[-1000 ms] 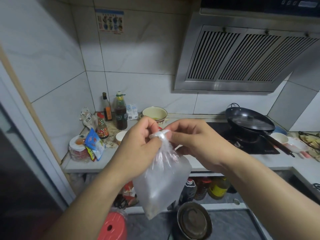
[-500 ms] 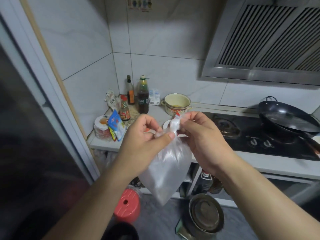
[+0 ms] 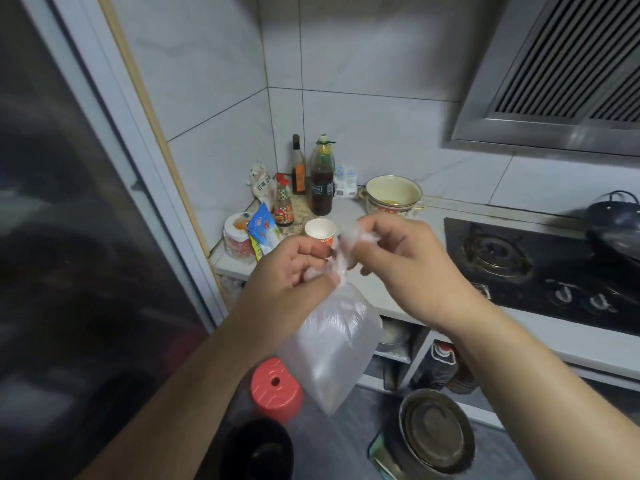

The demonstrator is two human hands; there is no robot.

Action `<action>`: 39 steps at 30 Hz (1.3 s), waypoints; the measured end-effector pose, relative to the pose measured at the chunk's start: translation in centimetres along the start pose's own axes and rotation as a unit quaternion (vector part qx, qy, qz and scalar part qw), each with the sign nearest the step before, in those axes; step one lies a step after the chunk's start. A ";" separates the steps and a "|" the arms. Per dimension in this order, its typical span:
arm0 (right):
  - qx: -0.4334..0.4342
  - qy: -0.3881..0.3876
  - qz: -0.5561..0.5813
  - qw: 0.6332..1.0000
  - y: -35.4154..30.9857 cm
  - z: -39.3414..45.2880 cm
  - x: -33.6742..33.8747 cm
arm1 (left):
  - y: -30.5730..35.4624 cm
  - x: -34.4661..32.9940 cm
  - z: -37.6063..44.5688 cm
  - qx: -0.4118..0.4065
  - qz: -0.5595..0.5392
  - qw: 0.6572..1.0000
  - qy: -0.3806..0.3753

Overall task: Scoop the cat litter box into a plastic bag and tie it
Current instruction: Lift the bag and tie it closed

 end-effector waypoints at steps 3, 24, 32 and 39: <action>-0.067 0.050 0.092 0.992 1.5 0.4 -0.4 | -0.8 0.4 -0.5 0.005 0.050 0.999 0.000; -0.102 0.018 0.168 0.980 -0.3 1.5 -15.7 | -8.9 11.3 0.7 -0.177 0.214 0.960 0.036; -0.137 0.025 0.106 0.985 1.5 0.5 -21.2 | -14.2 14.9 0.9 -0.197 0.219 0.955 0.012; -0.197 0.036 0.087 0.976 5.4 -1.4 -24.2 | -21.0 16.7 0.0 -0.168 0.239 0.956 -0.019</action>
Point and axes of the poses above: each hand's wrist, its own z-axis towards the middle knuckle, its own x-axis out of the back of the hand, y = z × x, the point moved 7 cm from there along z, towards the middle knuckle, and after that the axes turned 9 degrees about y, right-handed, at the moved point
